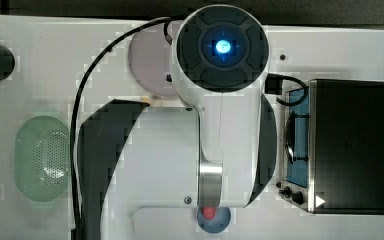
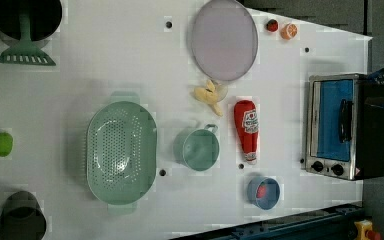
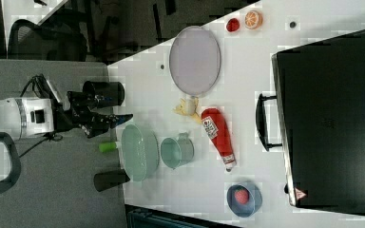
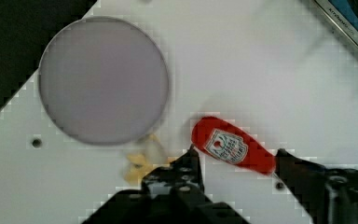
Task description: Pick Ketchup from the table and place it in strainer.
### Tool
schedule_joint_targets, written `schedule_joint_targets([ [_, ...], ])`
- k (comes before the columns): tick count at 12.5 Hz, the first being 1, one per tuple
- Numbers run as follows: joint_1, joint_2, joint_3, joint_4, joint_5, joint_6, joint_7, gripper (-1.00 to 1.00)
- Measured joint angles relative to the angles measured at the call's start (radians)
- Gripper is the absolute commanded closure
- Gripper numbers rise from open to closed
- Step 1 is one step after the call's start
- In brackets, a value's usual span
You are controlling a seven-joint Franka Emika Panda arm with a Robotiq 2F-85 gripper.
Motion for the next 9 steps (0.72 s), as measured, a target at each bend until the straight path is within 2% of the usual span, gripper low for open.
schedule_joint_targets([
  [3, -0.058, -0.173, 0.027, -0.161, 0.004, -0.139, -0.054, -0.99],
  [6, -0.079, -0.241, 0.021, -0.142, 0.011, -0.143, -0.097, -1.0],
  [9, -0.085, -0.225, 0.02, -0.138, 0.008, -0.127, -0.127, -1.0],
])
